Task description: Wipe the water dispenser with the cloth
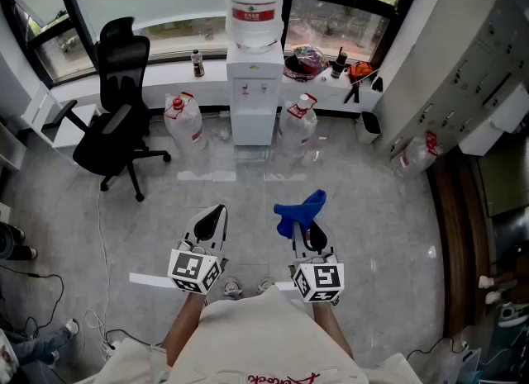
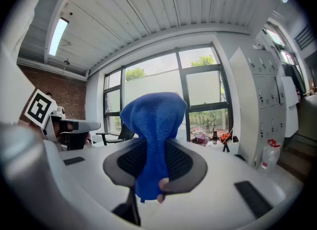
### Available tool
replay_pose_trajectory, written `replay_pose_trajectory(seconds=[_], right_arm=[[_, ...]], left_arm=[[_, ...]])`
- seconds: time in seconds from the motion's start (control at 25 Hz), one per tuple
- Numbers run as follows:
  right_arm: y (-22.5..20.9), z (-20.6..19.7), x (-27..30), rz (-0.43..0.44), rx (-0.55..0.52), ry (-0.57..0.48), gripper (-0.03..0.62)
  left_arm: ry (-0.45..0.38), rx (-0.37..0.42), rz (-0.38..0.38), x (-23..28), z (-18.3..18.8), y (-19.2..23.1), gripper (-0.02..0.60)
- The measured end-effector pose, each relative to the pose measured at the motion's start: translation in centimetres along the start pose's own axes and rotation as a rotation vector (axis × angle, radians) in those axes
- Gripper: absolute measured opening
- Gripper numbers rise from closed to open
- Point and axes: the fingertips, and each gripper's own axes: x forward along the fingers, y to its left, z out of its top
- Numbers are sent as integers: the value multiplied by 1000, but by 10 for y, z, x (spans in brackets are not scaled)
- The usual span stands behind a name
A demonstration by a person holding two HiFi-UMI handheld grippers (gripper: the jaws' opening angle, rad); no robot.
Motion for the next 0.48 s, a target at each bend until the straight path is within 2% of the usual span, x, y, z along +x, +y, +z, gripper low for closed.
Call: replay_pose_trajectory(seconds=[0.48], right_arm=[[-6, 0, -4, 35, 21, -10, 107]], left_arm=[[5, -3, 14, 3, -3, -6, 11]])
